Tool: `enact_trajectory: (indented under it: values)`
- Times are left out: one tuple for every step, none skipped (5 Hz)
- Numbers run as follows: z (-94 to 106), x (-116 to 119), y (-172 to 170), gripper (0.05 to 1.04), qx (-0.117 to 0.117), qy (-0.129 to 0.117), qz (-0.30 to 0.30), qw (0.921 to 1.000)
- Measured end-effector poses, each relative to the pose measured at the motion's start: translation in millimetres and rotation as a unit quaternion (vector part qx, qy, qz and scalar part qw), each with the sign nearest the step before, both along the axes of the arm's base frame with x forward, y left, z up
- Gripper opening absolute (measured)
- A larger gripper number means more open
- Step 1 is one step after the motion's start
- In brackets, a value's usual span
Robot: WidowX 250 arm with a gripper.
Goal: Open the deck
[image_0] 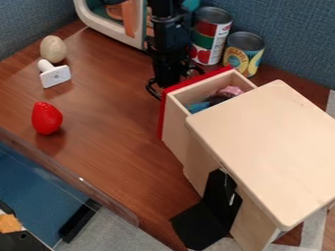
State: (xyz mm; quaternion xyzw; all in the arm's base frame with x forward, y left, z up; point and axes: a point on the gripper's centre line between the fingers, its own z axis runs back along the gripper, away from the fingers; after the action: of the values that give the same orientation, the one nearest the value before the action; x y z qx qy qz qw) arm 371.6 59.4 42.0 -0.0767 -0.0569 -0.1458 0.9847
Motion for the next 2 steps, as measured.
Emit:
enact_trajectory:
  values:
    - [-0.3,2.9,7.3,0.134,-0.004,0.005,-0.002,1.0000]
    - [-1.6,5.0,11.9,0.134,-0.006,0.010,-0.009,0.9999]
